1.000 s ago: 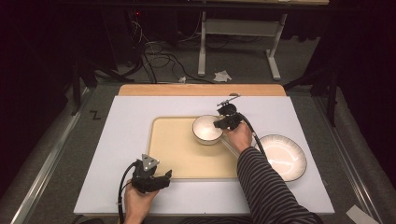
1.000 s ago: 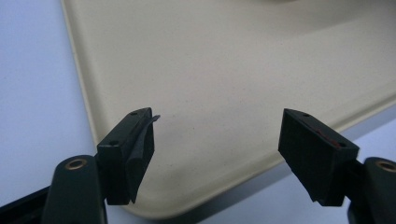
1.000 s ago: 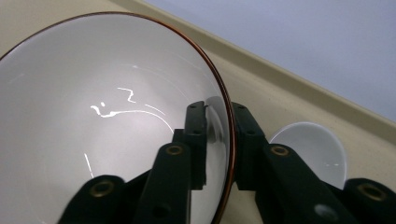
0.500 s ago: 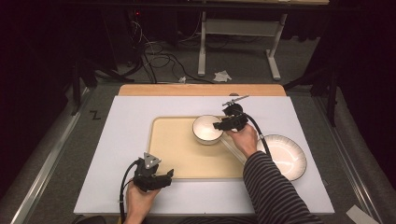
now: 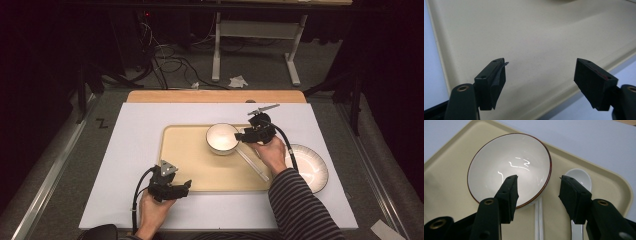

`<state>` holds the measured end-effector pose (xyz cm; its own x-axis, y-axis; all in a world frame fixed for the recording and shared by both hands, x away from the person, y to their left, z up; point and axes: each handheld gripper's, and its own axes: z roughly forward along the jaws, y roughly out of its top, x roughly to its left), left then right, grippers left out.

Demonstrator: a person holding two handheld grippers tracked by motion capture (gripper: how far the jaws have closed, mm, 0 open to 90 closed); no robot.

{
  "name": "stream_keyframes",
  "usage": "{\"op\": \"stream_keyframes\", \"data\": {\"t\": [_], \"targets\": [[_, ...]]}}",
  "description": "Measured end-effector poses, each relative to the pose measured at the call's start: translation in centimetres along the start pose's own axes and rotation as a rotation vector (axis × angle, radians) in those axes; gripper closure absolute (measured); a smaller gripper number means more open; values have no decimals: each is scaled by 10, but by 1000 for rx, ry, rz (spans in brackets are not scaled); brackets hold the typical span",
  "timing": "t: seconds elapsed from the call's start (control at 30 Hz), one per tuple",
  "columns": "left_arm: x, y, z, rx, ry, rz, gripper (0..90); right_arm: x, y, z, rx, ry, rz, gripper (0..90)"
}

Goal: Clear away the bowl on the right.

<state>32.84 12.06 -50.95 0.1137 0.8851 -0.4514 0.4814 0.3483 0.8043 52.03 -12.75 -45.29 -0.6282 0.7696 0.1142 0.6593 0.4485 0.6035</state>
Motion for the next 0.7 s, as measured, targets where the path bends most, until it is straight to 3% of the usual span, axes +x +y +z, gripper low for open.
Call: {"op": "stream_keyframes", "data": {"t": [0.03,0.27,0.7], "targets": [[-1,1,2,19,-10,-10,258,0,-2,-6,-11,3,4,501],[-7,1,6,35,-38,4,262,2,-8,-27,-41,0,-11,473],[-15,2,16,34,-62,30,269,2,-25,-52,-50,27,13,448]]}}
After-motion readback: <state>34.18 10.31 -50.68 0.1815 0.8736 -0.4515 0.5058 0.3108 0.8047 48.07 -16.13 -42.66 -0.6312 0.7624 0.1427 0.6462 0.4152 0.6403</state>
